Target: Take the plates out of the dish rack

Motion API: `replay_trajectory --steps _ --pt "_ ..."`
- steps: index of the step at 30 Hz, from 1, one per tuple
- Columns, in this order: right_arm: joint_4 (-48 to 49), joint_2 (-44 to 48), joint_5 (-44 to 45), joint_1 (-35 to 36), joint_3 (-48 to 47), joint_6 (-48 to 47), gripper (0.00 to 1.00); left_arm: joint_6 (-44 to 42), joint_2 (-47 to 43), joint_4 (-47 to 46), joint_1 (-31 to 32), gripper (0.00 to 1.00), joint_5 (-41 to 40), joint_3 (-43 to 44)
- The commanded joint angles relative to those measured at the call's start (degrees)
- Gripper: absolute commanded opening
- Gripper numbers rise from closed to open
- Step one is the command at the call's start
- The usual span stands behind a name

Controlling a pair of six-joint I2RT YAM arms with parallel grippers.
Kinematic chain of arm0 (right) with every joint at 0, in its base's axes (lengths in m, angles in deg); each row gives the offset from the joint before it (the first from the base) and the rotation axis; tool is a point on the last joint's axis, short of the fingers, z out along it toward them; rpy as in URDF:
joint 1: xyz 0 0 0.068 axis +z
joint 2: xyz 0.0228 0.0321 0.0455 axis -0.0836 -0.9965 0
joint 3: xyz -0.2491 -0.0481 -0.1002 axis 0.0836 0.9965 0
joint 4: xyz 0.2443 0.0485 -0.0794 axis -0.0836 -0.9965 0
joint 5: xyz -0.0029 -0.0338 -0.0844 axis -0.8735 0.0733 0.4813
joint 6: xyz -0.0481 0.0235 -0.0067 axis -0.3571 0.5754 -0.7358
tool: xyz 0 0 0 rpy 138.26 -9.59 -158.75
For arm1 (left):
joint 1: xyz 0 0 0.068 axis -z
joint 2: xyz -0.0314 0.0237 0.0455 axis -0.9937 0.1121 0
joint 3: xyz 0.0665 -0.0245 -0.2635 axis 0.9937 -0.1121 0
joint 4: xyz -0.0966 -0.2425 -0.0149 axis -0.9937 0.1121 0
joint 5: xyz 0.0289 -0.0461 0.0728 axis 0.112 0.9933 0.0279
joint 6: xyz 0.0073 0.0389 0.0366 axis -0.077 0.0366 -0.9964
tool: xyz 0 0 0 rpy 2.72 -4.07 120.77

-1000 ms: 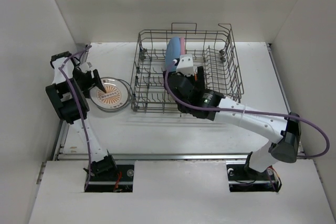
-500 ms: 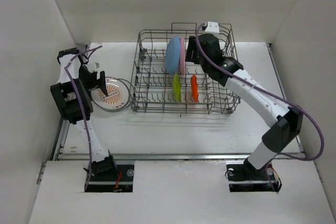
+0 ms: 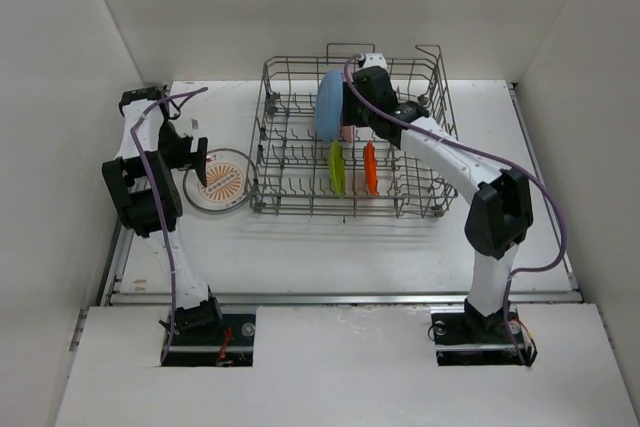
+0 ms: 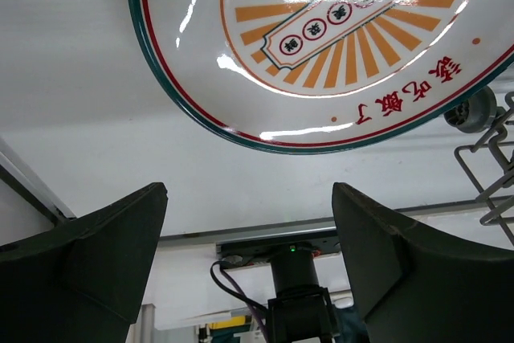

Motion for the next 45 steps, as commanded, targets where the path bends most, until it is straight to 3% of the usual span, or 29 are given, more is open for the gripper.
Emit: replay_trajectory --steps 1,10,11,16,19,35,39,45 --pt "3.22 -0.43 -1.81 -0.43 -3.84 -0.71 0.60 -0.38 -0.68 1.87 0.30 0.82 -0.40 1.38" --pt "3.22 -6.49 -6.46 -2.09 -7.70 -0.71 0.52 0.15 -2.96 1.87 0.30 0.82 -1.00 1.38" --pt "3.22 -6.50 -7.00 -2.10 -8.31 -0.71 0.48 0.15 -2.97 1.87 0.30 0.82 -1.01 1.38" --pt "0.59 -7.21 -5.07 -2.10 -10.60 0.43 0.11 1.29 -5.33 1.87 0.30 0.82 -0.84 0.60" --pt "0.59 -3.96 -4.46 -2.10 -10.08 0.43 0.00 1.29 -9.29 1.34 0.30 0.82 1.27 -1.86" --pt "3.31 13.35 4.85 -2.10 -10.60 -4.23 0.00 3.49 -13.07 0.64 1.36 0.82 2.51 1.20" --pt "-0.55 17.66 11.79 -2.63 -10.60 -4.92 0.00 3.49 -14.83 0.64 2.76 0.82 3.64 0.68" --pt "-9.95 22.67 25.84 -8.75 -11.22 -5.72 0.00 1.82 -16.24 1.17 9.61 0.84 6.46 4.36"
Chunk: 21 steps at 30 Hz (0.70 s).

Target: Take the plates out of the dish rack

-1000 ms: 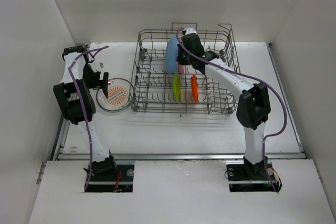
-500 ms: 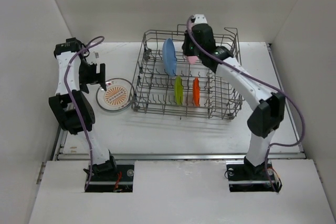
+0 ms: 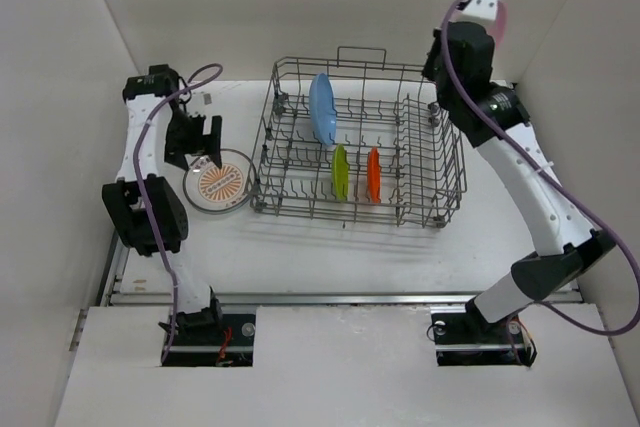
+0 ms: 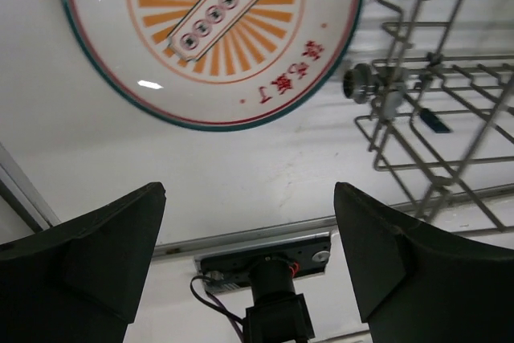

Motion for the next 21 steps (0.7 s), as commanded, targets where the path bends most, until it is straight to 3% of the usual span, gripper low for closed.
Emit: replay_trajectory --steps 1,4,6,10,14,18,21 --pt "-6.22 3.27 11.83 -5.21 -2.35 -1.57 0.00 -1.20 -4.20 1.45 4.52 0.84 2.83 4.85" --pt "-12.98 2.23 11.23 -12.14 -2.35 0.88 0.00 -1.20 -2.62 1.45 9.62 0.88 2.83 8.01" --pt "-17.28 1.26 6.08 -16.80 -0.77 5.01 0.00 -1.20 0.63 3.20 12.96 0.88 2.83 10.81" --pt "-17.31 0.20 -2.37 -26.47 9.65 10.90 0.00 0.55 5.73 3.74 15.95 0.88 3.70 14.08" --pt "-14.58 -3.39 -4.41 -30.34 19.16 14.16 0.00 1.08 8.63 3.74 17.10 0.88 4.77 15.23" --pt "-13.17 -9.01 -8.37 -33.00 22.26 14.78 0.00 2.92 12.66 3.74 19.12 0.88 3.62 15.75" --pt "-12.03 -11.92 -9.43 -34.31 22.87 15.31 0.00 3.55 14.52 3.74 19.74 0.81 4.15 15.75"
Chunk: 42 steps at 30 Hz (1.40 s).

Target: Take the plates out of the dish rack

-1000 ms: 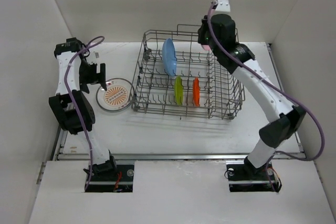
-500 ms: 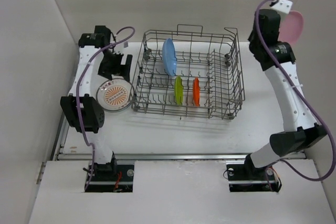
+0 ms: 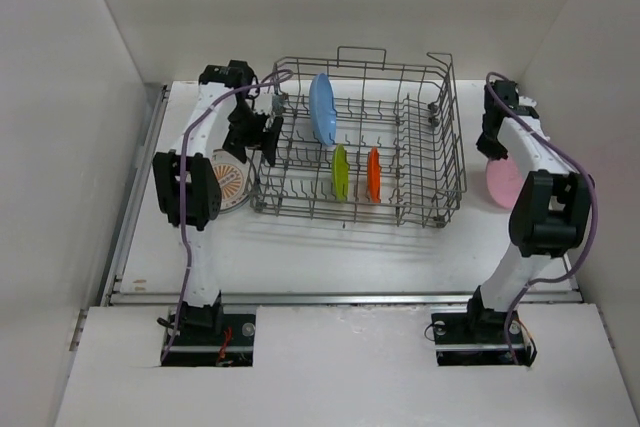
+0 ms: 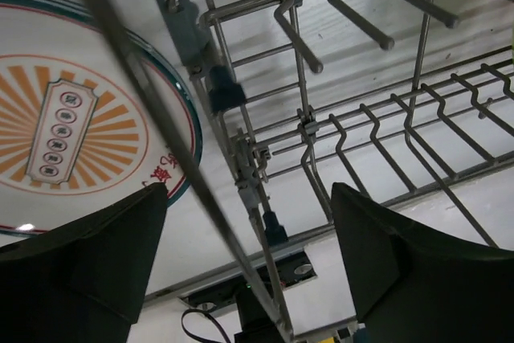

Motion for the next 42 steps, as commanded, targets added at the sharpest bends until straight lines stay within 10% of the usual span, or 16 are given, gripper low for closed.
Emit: replay_trajectory --steps 1,8,14,30,38,42 --pt "3.18 0.55 -1.89 -1.03 -0.07 1.58 0.00 1.34 0.97 2.03 1.57 0.77 1.13 2.31" --pt "7.84 -3.66 -8.12 -4.10 2.48 2.11 0.13 4.23 1.51 1.33 1.58 0.00 1.75 0.29" --pt "8.46 -4.99 -14.72 -4.89 2.48 2.02 0.45 7.40 -0.69 0.54 0.97 0.00 6.05 -3.40" --pt "7.32 4.14 -14.72 -4.28 -0.24 -0.08 0.50 15.14 -8.25 -5.26 0.96 0.00 11.06 -12.45" --pt "17.84 22.51 3.12 19.58 -5.78 -8.16 0.71 18.38 -8.25 -7.11 0.96 0.00 12.30 -14.91" --pt "22.70 20.18 -17.38 27.34 -7.70 -15.37 0.83 20.84 -8.87 -8.60 0.44 0.00 13.53 -17.02"
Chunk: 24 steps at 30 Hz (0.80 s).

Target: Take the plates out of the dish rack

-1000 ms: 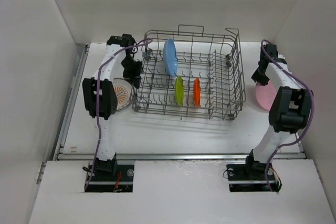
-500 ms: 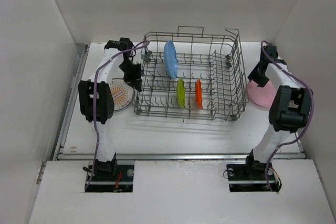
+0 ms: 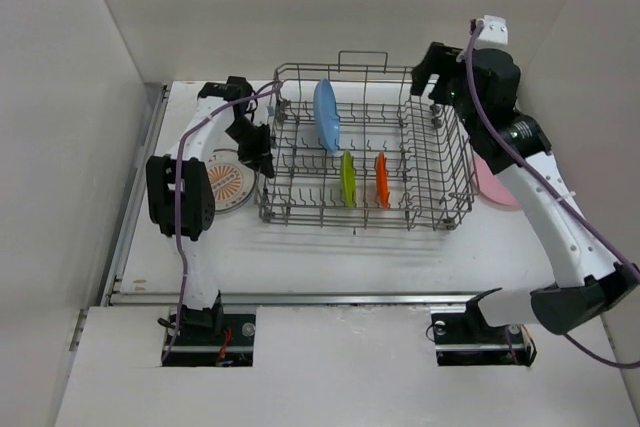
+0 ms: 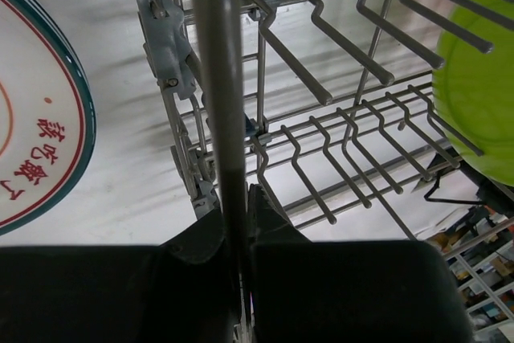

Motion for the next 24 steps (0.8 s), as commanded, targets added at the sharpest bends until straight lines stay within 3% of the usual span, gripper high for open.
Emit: replay_trajectory --steps 1,2,3,4,8,15,19,20,23,24 --pt "3.74 -5.76 -17.41 2.51 -3.77 -8.60 0.89 4.83 -3.25 -0.84 0.24 0.00 4.15 -1.57" --pt "0.15 -8.48 -22.79 3.65 -5.88 -9.92 1.00 5.52 -3.77 -0.85 0.24 0.00 4.68 -2.18" --pt "-2.15 -11.38 -27.80 6.96 -11.21 -11.16 1.00 6.40 -3.78 -1.54 -0.37 0.00 5.29 -3.06" --pt "-3.82 -16.98 -27.85 8.82 -13.78 -11.95 1.00 6.41 -3.78 -2.25 -0.38 0.00 5.30 -3.07" --pt "-1.74 -24.94 -25.57 13.41 -17.76 -10.84 1.00 7.73 -5.70 -2.96 -0.90 0.00 5.30 -4.47" --pt "-2.43 -37.06 -24.34 14.55 -26.19 -8.00 0.83 7.73 -6.24 -3.48 -0.90 0.00 5.30 -4.47" --pt "-3.66 -42.25 -22.49 15.08 -29.62 -7.48 0.59 7.73 -5.71 -3.48 -0.90 0.00 3.46 -4.47" --pt "-3.66 -42.26 -22.49 15.08 -29.63 -6.87 0.38 7.73 -5.71 -3.48 -0.90 0.00 3.45 -4.47" --pt "-3.14 -42.27 -21.18 15.08 -29.63 -6.33 0.00 7.73 -5.71 -3.48 -1.43 0.00 2.92 -4.47" --pt "-3.14 -41.74 -19.78 15.61 -29.63 -6.33 0.00 7.73 -5.71 -3.48 -1.43 0.00 2.92 -4.47"
